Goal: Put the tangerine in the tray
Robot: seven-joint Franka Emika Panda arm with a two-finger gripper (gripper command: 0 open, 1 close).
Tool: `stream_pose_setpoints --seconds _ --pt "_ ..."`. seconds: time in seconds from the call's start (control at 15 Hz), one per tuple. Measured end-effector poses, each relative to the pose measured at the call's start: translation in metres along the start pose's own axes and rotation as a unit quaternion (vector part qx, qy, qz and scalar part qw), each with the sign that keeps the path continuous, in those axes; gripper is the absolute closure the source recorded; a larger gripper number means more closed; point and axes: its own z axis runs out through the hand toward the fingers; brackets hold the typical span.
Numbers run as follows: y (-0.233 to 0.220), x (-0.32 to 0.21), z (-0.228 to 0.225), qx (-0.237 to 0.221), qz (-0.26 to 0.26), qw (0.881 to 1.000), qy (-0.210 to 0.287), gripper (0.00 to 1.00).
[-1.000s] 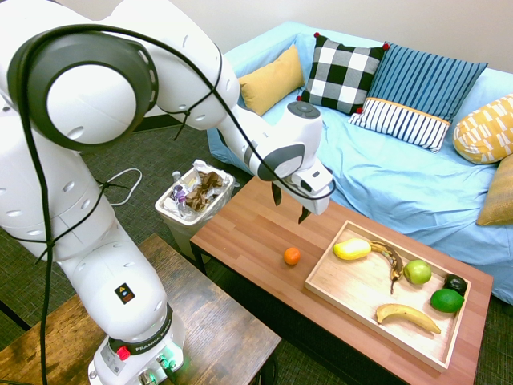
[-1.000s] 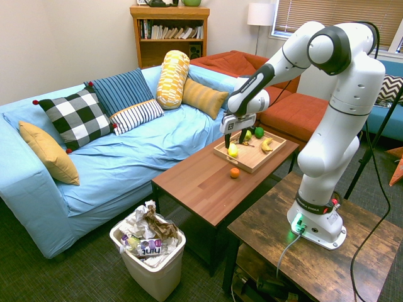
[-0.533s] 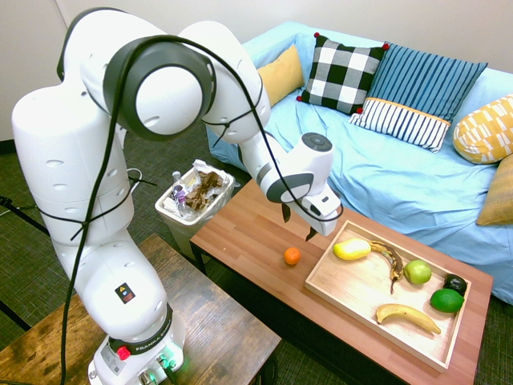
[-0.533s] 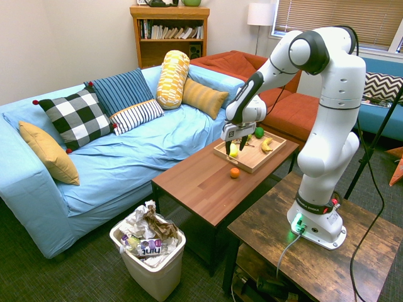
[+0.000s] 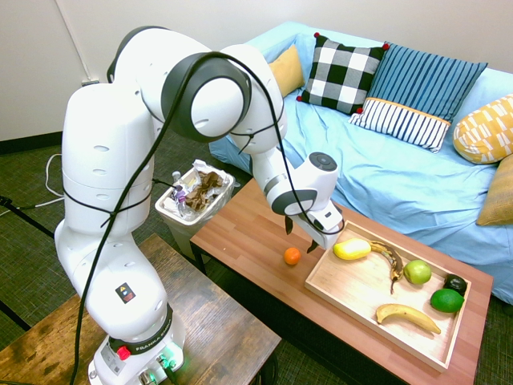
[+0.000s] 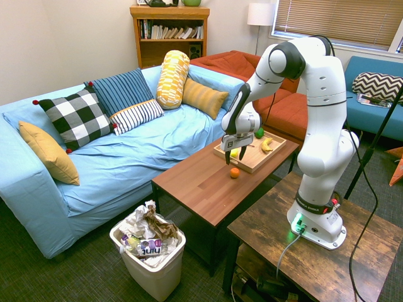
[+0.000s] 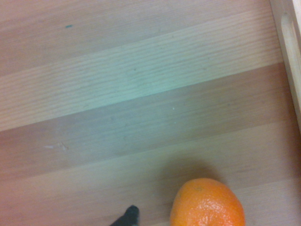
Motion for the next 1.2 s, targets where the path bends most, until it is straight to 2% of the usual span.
stream_pose_setpoints --seconds 0.87,0.93,1.2 --pt "-0.007 -0.005 0.06 -0.025 -0.012 0.999 -0.022 0.0" --pt "-0.007 -0.005 0.063 -0.026 -0.011 0.999 -0.023 1.0" --pt "-0.008 -0.009 0.071 -0.028 -0.013 0.999 -0.03 1.0"
